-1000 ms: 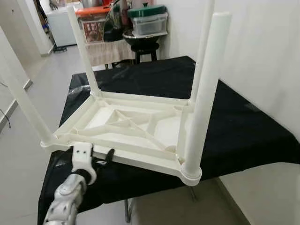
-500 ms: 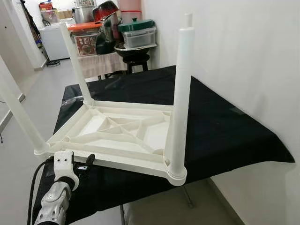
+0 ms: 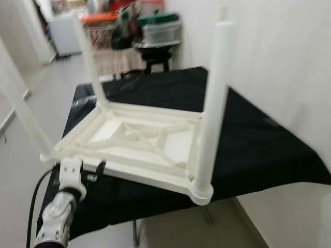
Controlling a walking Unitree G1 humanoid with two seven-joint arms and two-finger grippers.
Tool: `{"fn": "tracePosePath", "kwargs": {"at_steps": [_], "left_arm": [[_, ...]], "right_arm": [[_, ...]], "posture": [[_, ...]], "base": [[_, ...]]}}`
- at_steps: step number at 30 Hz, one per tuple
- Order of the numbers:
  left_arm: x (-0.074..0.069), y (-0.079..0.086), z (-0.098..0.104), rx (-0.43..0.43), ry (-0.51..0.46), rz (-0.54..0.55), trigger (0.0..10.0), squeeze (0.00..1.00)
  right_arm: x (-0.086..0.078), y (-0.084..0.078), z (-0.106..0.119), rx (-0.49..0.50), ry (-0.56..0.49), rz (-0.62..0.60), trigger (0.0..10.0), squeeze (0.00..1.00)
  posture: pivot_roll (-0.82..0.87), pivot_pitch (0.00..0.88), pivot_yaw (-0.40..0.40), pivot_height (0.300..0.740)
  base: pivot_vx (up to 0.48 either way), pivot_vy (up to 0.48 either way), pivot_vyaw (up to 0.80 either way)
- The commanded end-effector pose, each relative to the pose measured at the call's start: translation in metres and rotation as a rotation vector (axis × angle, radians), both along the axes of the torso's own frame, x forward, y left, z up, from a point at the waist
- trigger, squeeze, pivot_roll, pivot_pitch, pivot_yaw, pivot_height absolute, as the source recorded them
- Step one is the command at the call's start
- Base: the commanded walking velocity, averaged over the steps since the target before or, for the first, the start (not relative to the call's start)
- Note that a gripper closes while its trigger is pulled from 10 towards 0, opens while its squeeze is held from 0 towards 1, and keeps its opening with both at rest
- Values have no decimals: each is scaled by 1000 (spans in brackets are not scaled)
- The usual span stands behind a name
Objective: Building children table
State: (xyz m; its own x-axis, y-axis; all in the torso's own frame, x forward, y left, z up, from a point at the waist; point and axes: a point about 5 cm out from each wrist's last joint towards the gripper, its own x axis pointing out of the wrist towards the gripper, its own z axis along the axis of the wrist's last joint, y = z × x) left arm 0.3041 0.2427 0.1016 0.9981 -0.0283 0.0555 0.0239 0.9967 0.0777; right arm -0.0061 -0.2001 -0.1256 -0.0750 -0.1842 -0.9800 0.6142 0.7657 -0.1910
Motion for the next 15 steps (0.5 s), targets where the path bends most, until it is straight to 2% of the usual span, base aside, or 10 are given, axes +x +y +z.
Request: {"fn": "tracePosePath", "kwargs": {"at_steps": [1, 3, 5, 7, 11, 13, 14, 15], "left_arm": [[3, -6, 15, -2, -50, -36, 10000, 0], [1, -9, 17, -11, -68, -47, 10000, 0], [-11, -9, 4, -53, -42, -12, 10000, 0], [-15, -7, -1, -67, -29, 5, 10000, 0], [-19, -5, -5, -72, -19, 25, 10000, 0], [-23, 0, -9, -78, -7, 66, 10000, 0], [-30, 9, -15, -80, 11, 146, 10000, 0], [-30, 9, -15, -80, 11, 146, 10000, 0]], "right_arm": [[288, -46, 119, -362, -676, 636, 10000, 0], [288, -46, 119, -365, -674, 651, 10000, 0], [288, -47, 120, -370, -670, 668, 10000, 0], [288, -47, 120, -372, -669, 674, 10000, 0], [288, -47, 120, -373, -667, 677, 10000, 0], [288, -48, 120, -375, -666, 684, 10000, 0], [288, -48, 120, -379, -667, 698, 10000, 0], [288, -48, 120, -379, -667, 698, 10000, 0]], "posture": [[29, 0, -58, 740], [29, 0, -61, 740], [29, 0, -65, 740], [29, 0, -64, 740], [33, 0, -67, 740], [37, 0, -70, 740], [35, 0, -70, 740], [35, 0, -70, 740]], "base": [[0, 0, 0], [0, 0, 0], [0, 0, 0], [0, 0, 0], [0, 0, 0], [0, 0, 0], [0, 0, 0], [0, 0, 0]]}}
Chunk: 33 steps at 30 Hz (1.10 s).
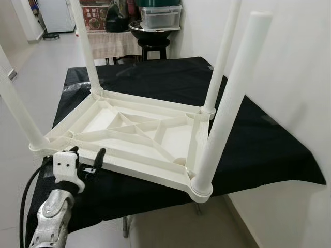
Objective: Building children table
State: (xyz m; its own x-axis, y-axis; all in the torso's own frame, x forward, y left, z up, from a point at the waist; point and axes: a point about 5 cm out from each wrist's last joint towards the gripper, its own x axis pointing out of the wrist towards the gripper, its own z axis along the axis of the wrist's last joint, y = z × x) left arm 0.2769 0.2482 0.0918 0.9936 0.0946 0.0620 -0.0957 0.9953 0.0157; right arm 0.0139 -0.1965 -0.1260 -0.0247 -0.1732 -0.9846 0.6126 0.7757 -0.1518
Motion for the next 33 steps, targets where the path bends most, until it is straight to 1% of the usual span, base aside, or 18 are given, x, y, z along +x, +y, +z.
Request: {"fn": "tracePosePath", "kwargs": {"at_steps": [1, 2, 3, 4, 5, 6, 7, 11, 14, 19, 21, 22, 23, 28, 30, 31, 32, 33], "left_arm": [[-10, 13, -10, 6, 56, 117, 10000, 0], [-16, 21, -13, 26, 83, 190, 10000, 0], [-16, 21, -13, 26, 83, 190, 10000, 0], [-22, 27, -17, 48, 111, 261, 10000, 0], [-22, 27, -17, 48, 111, 261, 10000, 0], [-34, 34, -25, 53, 161, 361, 10000, 0], [-34, 34, -25, 53, 161, 361, 10000, 0], [-44, 41, -34, 35, 208, 439, 10000, 0], [-50, 50, -41, 12, 242, 502, 10000, 0], [-49, 56, -40, 4, 248, 524, 10000, 0], [-41, 58, -33, 5, 229, 527, 10000, 0], [-41, 58, -33, 5, 229, 527, 10000, 0], [-36, 60, -27, 8, 212, 528, 10000, 0], [-32, 61, -23, 10, 202, 531, 10000, 0], [-17, 66, -8, 0, 171, 517, 10000, 0], [-17, 66, -8, 0, 171, 517, 10000, 0], [-10, 66, -2, -10, 165, 497, 10000, 0], [-10, 66, -2, -10, 165, 497, 10000, 0]], "right_arm": [[269, -51, 121, -405, -630, 684, 10000, 0], [270, -51, 122, -408, -632, 694, 10000, 0], [270, -51, 122, -408, -632, 694, 10000, 0], [270, -50, 122, -413, -635, 704, 10000, 0], [270, -50, 122, -413, -635, 704, 10000, 0], [271, -50, 123, -422, -637, 717, 10000, 0], [271, -50, 123, -422, -637, 717, 10000, 0], [272, -50, 124, -424, -638, 721, 10000, 0], [273, -50, 125, -424, -640, 723, 10000, 0], [273, -50, 125, -424, -641, 728, 10000, 0], [274, -49, 125, -422, -644, 733, 10000, 0], [274, -49, 125, -422, -644, 733, 10000, 0], [274, -48, 125, -421, -647, 733, 10000, 0], [275, -48, 126, -420, -650, 733, 10000, 0], [275, -48, 127, -421, -657, 732, 10000, 0], [275, -48, 127, -421, -657, 732, 10000, 0], [275, -49, 127, -422, -660, 732, 10000, 0], [275, -49, 127, -422, -660, 732, 10000, 0]], "posture": [[34, 0, -68, 740], [34, 0, -68, 740], [34, 0, -68, 740], [32, 0, -64, 740], [32, 0, -64, 740], [30, 0, -63, 740], [30, 0, -63, 740], [29, 0, -63, 740], [29, 0, -65, 740], [35, 0, -68, 740], [36, 0, -71, 740], [36, 0, -71, 740], [35, 0, -74, 740], [35, 0, -74, 740], [26, 0, -75, 740], [26, 0, -75, 740], [24, 0, -73, 740], [24, 0, -73, 740]], "base": [[0, 0, 0], [0, 0, 0], [0, 0, 0], [0, 0, 0], [0, 0, 0], [0, 0, 0], [0, 0, 0], [0, 0, 0], [0, 0, 0], [0, 0, 0], [0, 0, 0], [0, 0, 0], [0, 0, 0], [0, 0, 0], [0, 0, 0], [0, 0, 0], [0, 0, 0], [0, 0, 0]]}}
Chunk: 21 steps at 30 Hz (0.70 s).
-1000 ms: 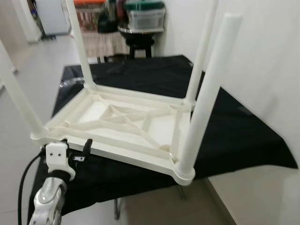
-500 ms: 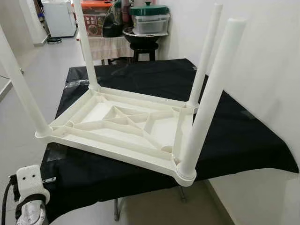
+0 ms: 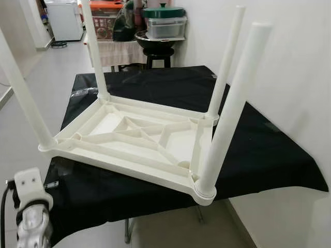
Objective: Building children table
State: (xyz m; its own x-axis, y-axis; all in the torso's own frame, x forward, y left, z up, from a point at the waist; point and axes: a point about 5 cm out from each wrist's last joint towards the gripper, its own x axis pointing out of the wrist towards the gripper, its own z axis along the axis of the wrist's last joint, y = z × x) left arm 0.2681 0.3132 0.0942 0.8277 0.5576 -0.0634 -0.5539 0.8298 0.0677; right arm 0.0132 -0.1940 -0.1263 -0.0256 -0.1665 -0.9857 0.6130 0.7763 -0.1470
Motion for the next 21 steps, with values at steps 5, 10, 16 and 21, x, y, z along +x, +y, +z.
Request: {"fn": "tracePosePath", "kwargs": {"at_steps": [5, 10, 16, 21], "left_arm": [[16, 1, 4, -121, 30, -57, 10000, 0], [23, 8, 9, -173, 43, -44, 10000, 0], [30, 24, 23, -195, 54, -14, 10000, 0], [35, 35, 38, -203, 70, 17, 10000, 0]], "right_arm": [[276, -51, 128, -428, -693, 732, 10000, 0], [278, -52, 131, -436, -721, 736, 10000, 0], [277, -59, 136, -457, -756, 742, 10000, 0], [279, -65, 144, -487, -787, 757, 10000, 0]], "posture": [[6, 10, -66, 740], [-5, 71, -63, 740], [-27, 152, -59, 740], [-38, 196, -54, 740]], "base": [[0, 0, 0], [0, 0, 0], [0, 0, 0], [0, 0, 0]]}}
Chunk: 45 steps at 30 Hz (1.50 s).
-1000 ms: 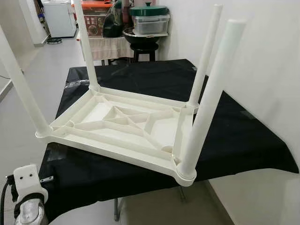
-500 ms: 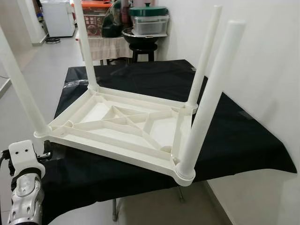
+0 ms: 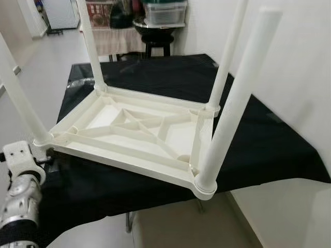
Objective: Building children table
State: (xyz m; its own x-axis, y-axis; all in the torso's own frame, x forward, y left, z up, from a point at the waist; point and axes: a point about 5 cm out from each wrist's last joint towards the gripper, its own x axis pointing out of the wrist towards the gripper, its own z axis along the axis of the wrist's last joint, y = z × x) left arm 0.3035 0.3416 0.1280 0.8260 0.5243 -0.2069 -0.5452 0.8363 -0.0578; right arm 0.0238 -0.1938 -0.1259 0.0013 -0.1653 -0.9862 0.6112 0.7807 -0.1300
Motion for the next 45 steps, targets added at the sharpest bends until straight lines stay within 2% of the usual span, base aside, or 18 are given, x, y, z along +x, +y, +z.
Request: {"fn": "tracePosePath", "kwargs": {"at_steps": [1, 5, 8, 10, 14, 15, 18, 20, 25, 27, 30, 33, 37, 43, 45], "left_arm": [[0, 7, 4, -17, 20, 26, 10000, 0], [3, 9, 13, -14, 40, 17, 10000, 0], [10, 11, 19, -10, 34, 4, 10000, 0], [20, 12, 29, -20, 20, -7, 10000, 0], [24, 13, 33, -28, 20, -11, 10000, 0], [30, 13, 41, -33, 14, -26, 10000, 0], [38, 11, 52, -48, 19, -62, 10000, 0], [47, 1, 50, -64, 82, -137, 10000, 0], [53, -6, 50, -62, 119, -191, 10000, 0], [63, -13, 64, -63, 68, -222, 10000, 0], [82, -33, 98, -47, -45, -311, 10000, 0], [87, -41, 107, -35, -79, -343, 10000, 0], [103, -72, 141, 27, -215, -459, 10000, 0], [107, -85, 152, 16, -299, -524, 10000, 0], [109, -106, 148, 40, -349, -683, 10000, 0]], "right_arm": [[268, -65, 144, -494, -764, 742, 10000, 0], [270, -67, 150, -508, -787, 739, 10000, 0], [271, -65, 154, -515, -803, 737, 10000, 0], [272, -63, 157, -518, -815, 740, 10000, 0], [272, -62, 157, -519, -819, 742, 10000, 0], [272, -62, 159, -522, -825, 743, 10000, 0], [272, -63, 161, -528, -835, 739, 10000, 0], [270, -65, 163, -537, -842, 734, 10000, 0], [269, -66, 164, -543, -844, 732, 10000, 0], [270, -66, 165, -546, -850, 728, 10000, 0], [273, -66, 170, -551, -864, 723, 10000, 0], [274, -66, 171, -553, -867, 722, 10000, 0], [277, -67, 175, -563, -883, 709, 10000, 0], [280, -69, 177, -568, -895, 691, 10000, 0], [282, -69, 177, -565, -902, 679, 10000, 0]], "posture": [[-38, 196, -54, 740], [-41, 215, -50, 740], [-43, 229, -50, 740], [-47, 234, -50, 740], [-48, 235, -49, 740], [-53, 235, -38, 740], [-55, 234, -34, 740], [-62, 228, -28, 740], [-64, 224, -29, 740], [-73, 226, -28, 740], [-82, 224, -30, 740], [-86, 226, -31, 740], [-97, 216, -23, 740], [-92, 201, -18, 740], [-83, 180, -14, 740]], "base": [[0, 0, 0], [0, 0, 0], [0, 0, 0], [0, 0, 0], [0, 0, 0], [0, 0, 0], [0, 0, 0], [0, 0, 0], [0, 0, 0], [0, 0, 0], [0, 0, 0], [0, 0, 0], [0, 0, 0], [0, 0, 0], [0, 0, 0]]}}
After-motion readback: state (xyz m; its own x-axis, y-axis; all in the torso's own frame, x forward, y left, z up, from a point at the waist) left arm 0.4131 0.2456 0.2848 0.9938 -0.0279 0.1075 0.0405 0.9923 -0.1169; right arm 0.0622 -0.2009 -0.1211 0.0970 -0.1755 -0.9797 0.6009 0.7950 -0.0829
